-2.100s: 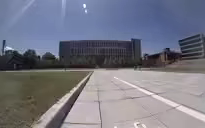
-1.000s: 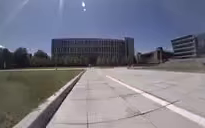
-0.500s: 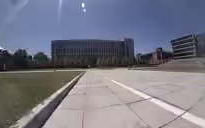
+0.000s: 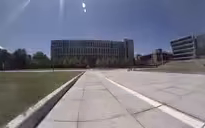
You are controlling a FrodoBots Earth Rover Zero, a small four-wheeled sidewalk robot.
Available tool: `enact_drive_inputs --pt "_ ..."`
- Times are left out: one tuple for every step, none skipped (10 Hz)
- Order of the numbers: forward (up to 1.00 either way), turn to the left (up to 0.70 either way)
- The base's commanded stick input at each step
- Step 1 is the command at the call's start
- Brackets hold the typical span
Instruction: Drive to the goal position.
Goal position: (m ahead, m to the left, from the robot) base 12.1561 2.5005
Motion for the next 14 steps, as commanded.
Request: enact_drive_inputs --pt "0.7 0.0" --pt "0.7 0.0" --pt "0.7 0.0" --pt "0.7 0.02" --pt "0.7 0.27" --pt "0.7 0.34" --pt "0.7 0.05" --pt "0.7 0.0" --pt "0.7 0.0" --pt "0.7 0.0" --pt "0.7 0.0" --pt "0.7 0.0" --pt "0.7 0.0" --pt "0.7 0.0"
